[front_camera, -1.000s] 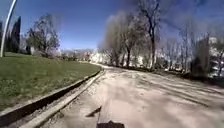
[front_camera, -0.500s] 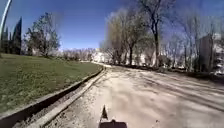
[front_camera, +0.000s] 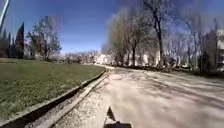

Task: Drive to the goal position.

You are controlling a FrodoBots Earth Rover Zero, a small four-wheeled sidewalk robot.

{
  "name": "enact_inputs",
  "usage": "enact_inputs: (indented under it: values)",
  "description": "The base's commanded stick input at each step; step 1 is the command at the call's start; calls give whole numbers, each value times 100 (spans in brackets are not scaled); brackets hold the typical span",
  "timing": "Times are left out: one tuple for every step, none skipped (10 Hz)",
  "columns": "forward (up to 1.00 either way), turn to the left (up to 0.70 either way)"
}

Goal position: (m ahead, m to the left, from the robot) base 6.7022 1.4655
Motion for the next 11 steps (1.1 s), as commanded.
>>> enact_inputs:
  values:
    - [92, -18]
    - [92, -15]
    - [92, -14]
    - [92, -13]
    - [92, -21]
    - [92, -21]
    - [92, -20]
    - [92, -20]
    - [92, -19]
    - [92, -12]
    - [92, 0]
